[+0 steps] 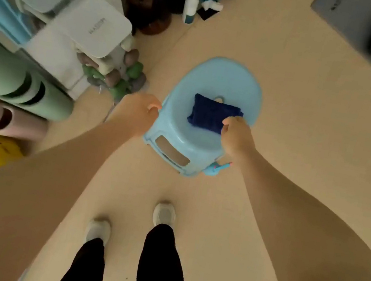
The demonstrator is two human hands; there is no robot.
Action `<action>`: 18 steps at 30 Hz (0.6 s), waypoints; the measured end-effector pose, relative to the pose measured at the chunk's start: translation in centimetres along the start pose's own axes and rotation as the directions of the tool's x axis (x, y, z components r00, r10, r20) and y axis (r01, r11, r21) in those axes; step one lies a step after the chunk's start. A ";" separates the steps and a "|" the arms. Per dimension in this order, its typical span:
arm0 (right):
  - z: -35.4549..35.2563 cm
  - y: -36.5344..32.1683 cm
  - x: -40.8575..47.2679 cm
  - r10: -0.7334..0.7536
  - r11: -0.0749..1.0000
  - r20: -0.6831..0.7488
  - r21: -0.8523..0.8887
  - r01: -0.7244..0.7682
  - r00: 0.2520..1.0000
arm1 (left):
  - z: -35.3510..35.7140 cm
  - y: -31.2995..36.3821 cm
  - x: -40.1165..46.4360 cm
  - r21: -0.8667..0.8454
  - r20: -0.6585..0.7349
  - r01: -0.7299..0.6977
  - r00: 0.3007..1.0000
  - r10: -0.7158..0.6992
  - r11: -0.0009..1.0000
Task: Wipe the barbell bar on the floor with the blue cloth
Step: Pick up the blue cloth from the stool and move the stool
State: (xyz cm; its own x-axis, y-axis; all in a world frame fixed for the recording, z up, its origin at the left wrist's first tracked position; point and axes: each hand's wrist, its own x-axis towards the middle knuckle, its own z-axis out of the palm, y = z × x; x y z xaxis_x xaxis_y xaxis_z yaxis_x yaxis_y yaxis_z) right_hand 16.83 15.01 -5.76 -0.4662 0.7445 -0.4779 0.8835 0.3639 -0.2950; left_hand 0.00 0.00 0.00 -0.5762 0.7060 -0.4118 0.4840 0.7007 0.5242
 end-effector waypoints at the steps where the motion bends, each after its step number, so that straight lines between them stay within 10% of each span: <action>1: 0.6 0.5 1.4 0.026 1.000 0.000 0.013 -0.026 1.000 | 0.9 0.0 1.0 -0.023 0.015 0.025 1.000 -0.025 0.999; 10: 4.4 3.1 8.6 0.206 0.957 -0.025 0.215 -0.196 0.978 | 8.2 -3.2 5.4 -0.175 -0.047 0.118 0.991 -0.128 0.977; 18: 2.0 -7.0 3.4 -0.167 0.827 0.078 0.555 0.096 0.983 | 2.3 -7.2 0.5 -0.216 -0.103 0.202 0.968 -0.229 0.955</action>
State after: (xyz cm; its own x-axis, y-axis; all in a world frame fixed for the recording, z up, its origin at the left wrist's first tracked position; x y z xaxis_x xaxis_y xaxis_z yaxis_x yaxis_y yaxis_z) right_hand 8.98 13.91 -7.00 -0.6094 0.6272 -0.4851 0.6600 0.0621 -0.7487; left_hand -2.28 -4.47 -5.71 -0.7363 0.5127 -0.4415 0.2032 0.7900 0.5785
